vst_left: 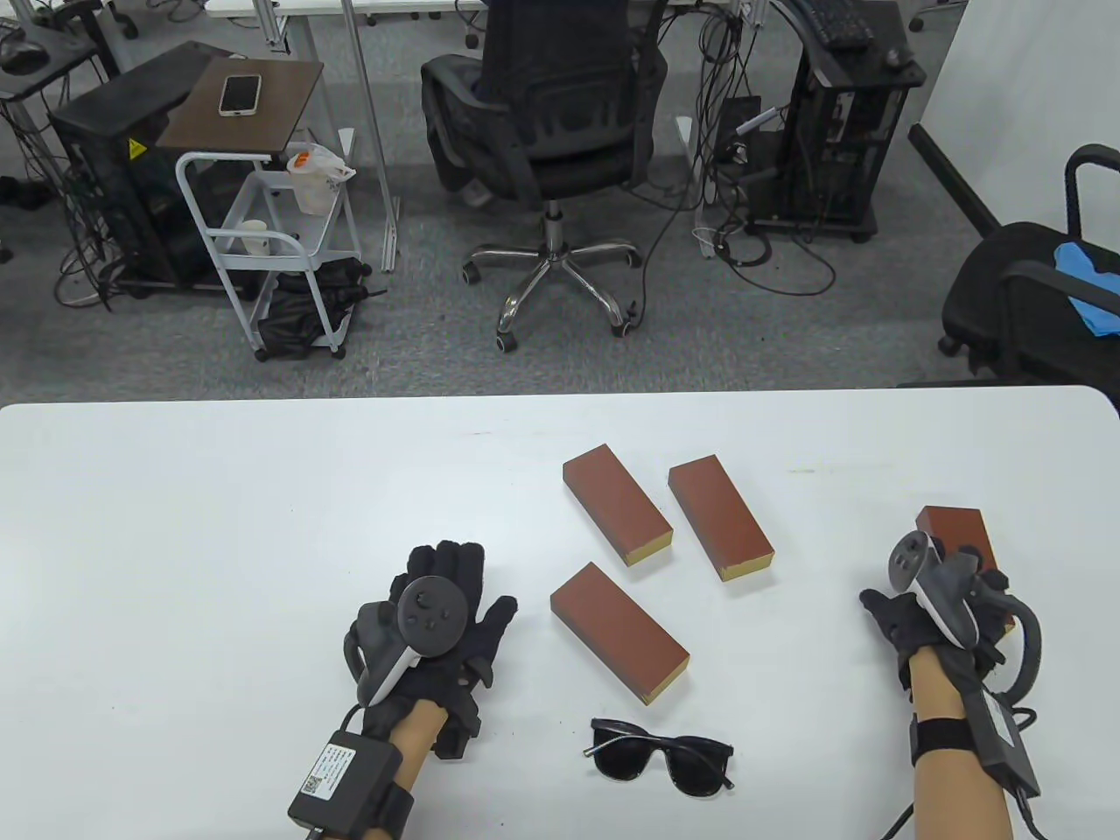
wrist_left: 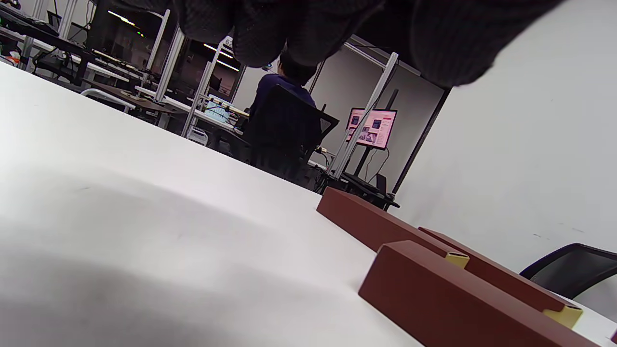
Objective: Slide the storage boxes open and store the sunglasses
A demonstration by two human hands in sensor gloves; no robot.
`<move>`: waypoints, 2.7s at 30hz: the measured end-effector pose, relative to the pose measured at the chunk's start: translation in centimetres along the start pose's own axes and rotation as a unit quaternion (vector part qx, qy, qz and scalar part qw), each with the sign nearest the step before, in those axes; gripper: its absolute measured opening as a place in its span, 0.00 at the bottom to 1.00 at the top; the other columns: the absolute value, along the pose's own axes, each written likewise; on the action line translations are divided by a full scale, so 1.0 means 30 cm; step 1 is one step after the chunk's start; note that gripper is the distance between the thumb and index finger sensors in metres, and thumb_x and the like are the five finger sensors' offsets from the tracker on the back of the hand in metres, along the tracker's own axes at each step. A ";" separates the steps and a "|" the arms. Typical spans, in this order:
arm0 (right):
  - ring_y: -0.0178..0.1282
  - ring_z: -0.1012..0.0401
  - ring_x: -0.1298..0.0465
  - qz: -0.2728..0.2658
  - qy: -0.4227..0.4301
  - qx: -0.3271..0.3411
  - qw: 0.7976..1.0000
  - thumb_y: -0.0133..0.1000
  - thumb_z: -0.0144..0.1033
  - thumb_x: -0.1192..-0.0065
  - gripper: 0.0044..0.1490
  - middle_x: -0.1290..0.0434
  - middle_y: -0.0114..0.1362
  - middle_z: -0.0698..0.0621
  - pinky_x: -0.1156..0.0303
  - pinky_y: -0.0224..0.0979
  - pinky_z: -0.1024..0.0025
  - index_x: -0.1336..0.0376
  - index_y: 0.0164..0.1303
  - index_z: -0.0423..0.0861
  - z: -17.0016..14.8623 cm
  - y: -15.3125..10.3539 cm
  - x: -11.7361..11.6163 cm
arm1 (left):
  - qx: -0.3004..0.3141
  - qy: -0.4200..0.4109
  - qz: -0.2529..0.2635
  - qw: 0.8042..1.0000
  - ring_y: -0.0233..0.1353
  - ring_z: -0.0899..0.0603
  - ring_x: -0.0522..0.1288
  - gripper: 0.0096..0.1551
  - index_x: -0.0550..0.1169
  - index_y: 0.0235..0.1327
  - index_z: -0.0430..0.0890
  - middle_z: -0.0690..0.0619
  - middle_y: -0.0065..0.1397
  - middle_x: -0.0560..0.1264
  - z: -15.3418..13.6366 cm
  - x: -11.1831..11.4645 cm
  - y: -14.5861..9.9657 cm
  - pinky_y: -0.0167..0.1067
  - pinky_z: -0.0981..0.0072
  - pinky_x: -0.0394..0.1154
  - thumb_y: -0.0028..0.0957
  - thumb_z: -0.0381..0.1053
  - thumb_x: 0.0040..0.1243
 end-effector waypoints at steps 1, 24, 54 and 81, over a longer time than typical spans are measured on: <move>0.80 0.43 0.43 0.005 0.004 -0.002 1.000 0.28 0.81 0.42 0.61 0.53 0.83 0.48 0.40 0.77 0.43 0.56 0.69 0.66 -0.004 0.005 -0.006 | -0.001 -0.002 0.000 1.000 0.84 0.35 0.54 0.46 0.67 0.77 0.52 0.47 0.84 0.62 -0.003 0.001 0.001 0.74 0.34 0.54 0.46 0.70 0.58; 0.71 0.46 0.34 0.013 0.054 -0.016 0.998 0.35 0.58 0.29 0.49 0.49 0.78 0.46 0.38 0.75 0.45 0.49 0.65 0.66 -0.081 0.084 -0.034 | 0.001 0.002 0.016 1.000 0.83 0.34 0.58 0.42 0.70 0.75 0.51 0.47 0.82 0.65 -0.016 -0.011 -0.003 0.73 0.33 0.57 0.47 0.67 0.58; 0.73 0.46 0.43 -0.007 0.125 0.287 0.950 0.39 0.47 0.28 0.50 0.53 0.79 0.44 0.46 0.78 0.44 0.53 0.67 0.66 0.106 -0.170 0.211 | 0.148 0.047 0.017 0.988 0.80 0.36 0.64 0.57 0.65 0.78 0.59 0.50 0.82 0.66 0.128 -0.023 -0.037 0.69 0.38 0.66 0.34 0.83 0.59; 0.76 0.48 0.43 0.018 0.151 0.628 0.763 0.36 0.42 0.23 0.54 0.49 0.80 0.50 0.46 0.79 0.45 0.52 0.69 0.59 0.547 -0.722 0.483 | 0.297 -0.047 0.010 0.954 0.75 0.39 0.72 0.63 0.63 0.79 0.58 0.51 0.80 0.68 0.242 -0.071 -0.085 0.64 0.39 0.72 0.29 0.78 0.72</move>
Point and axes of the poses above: the tracker on the back of each hand, its own z axis roughly to the thumb side, its own y axis roughly from the wrist to the fingertips, x = y × z, the point moved 2 cm from there along y, roughly from the wrist to the fingertips
